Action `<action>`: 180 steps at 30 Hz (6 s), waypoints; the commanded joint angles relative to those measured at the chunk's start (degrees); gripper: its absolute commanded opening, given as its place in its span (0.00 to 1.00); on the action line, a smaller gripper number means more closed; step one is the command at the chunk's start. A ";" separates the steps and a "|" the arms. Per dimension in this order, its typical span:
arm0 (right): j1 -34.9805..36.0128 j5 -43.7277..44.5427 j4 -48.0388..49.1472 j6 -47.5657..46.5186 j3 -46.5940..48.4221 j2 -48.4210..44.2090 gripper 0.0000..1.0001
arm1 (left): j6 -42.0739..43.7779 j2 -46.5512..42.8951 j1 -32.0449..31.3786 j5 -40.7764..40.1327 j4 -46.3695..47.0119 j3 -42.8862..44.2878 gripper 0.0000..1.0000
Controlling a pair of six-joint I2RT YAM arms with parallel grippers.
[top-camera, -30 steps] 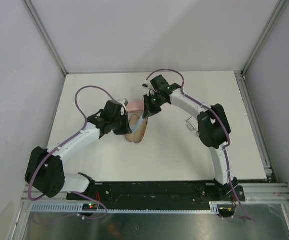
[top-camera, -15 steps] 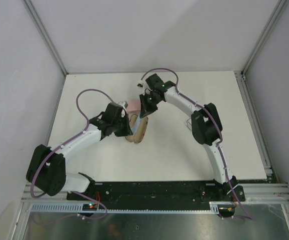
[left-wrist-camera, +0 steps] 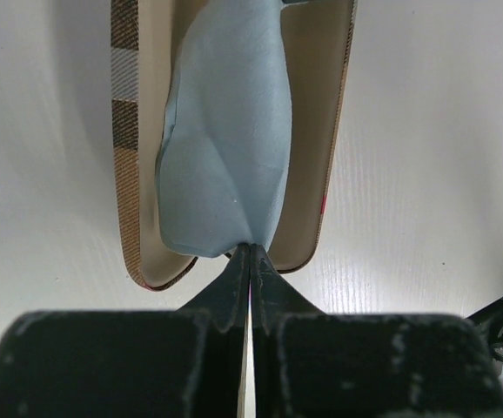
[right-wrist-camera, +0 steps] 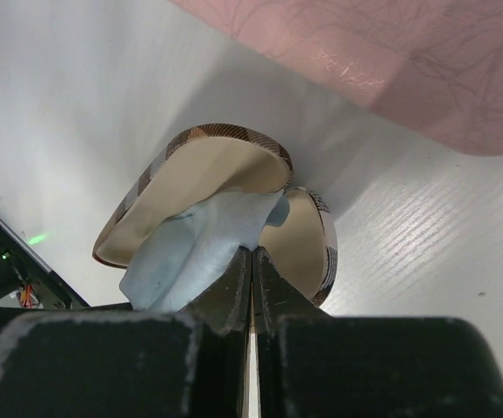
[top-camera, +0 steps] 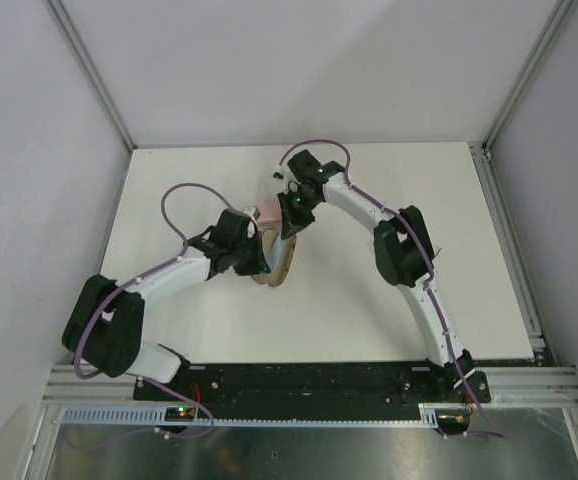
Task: Organize the sunglasses
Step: Place the folded cleaning cloth in the sunglasses case.
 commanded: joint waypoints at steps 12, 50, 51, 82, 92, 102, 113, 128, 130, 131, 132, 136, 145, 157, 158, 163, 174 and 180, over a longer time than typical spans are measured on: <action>-1.30 3.86 -5.10 -3.05 1.57 0.51 0.01 | -1.81 6.28 -3.22 2.47 5.48 0.97 0.00; -3.87 6.20 3.32 -2.02 -23.19 -13.77 0.02 | -1.87 13.82 -9.15 -1.53 6.37 0.34 0.00; -3.88 6.06 3.25 -2.10 -23.37 -13.90 0.02 | -1.87 14.01 -9.29 -1.67 6.37 0.38 0.00; -1.56 18.18 14.25 0.56 -34.64 -18.07 0.01 | -1.74 7.65 -8.44 0.69 1.04 -0.76 0.00; -1.17 18.43 15.27 0.97 -35.23 -18.40 0.02 | -1.54 7.54 -8.48 -1.43 -0.73 -1.35 0.00; -0.67 18.56 15.39 0.99 -35.09 -18.80 0.02 | -1.12 2.92 -8.81 -1.04 -1.10 0.23 0.45; -0.41 19.06 15.80 0.78 -35.47 -18.65 0.01 | 0.05 -4.64 -8.32 2.86 -4.43 6.84 0.52; -0.03 19.44 17.18 -0.88 -36.07 -19.56 0.01 | 6.30 1.02 10.72 21.06 -4.32 13.30 0.70; 0.15 19.62 17.59 -1.01 -36.22 -19.67 0.01 | 5.69 3.43 12.33 22.96 -2.72 13.02 0.73; 0.24 19.66 17.85 -1.11 -36.30 -19.70 0.01 | 5.34 4.73 12.96 24.20 -1.60 12.74 0.75; 0.28 19.69 18.12 -1.16 -36.30 -19.77 0.01 | 4.81 5.60 13.45 25.13 -0.56 12.29 0.77; 0.51 19.83 18.92 -1.20 -36.54 -19.99 0.01 | 2.20 8.85 15.28 30.27 5.14 9.84 0.81; 0.70 19.73 19.43 -0.77 -36.80 -21.43 0.18 | -0.90 11.37 15.68 33.62 11.05 6.85 0.82; 0.70 21.02 14.56 -0.94 -31.71 -24.16 0.33 | -3.39 15.98 12.65 32.51 17.41 3.58 0.79; 0.69 21.11 14.23 -0.94 -31.45 -24.50 0.34 | -3.33 16.05 12.64 32.54 17.52 3.71 0.78; 0.30 22.10 12.49 -0.72 -29.48 -26.12 0.42 | -3.29 16.37 12.51 33.20 17.56 4.10 0.77; -6.26 24.60 9.74 0.19 -33.25 -33.84 0.49 | -2.97 13.46 12.64 32.99 17.54 4.35 0.77; -9.57 38.85 9.40 0.42 -42.55 -40.45 0.66 | -2.98 10.41 14.93 30.07 17.16 4.45 0.80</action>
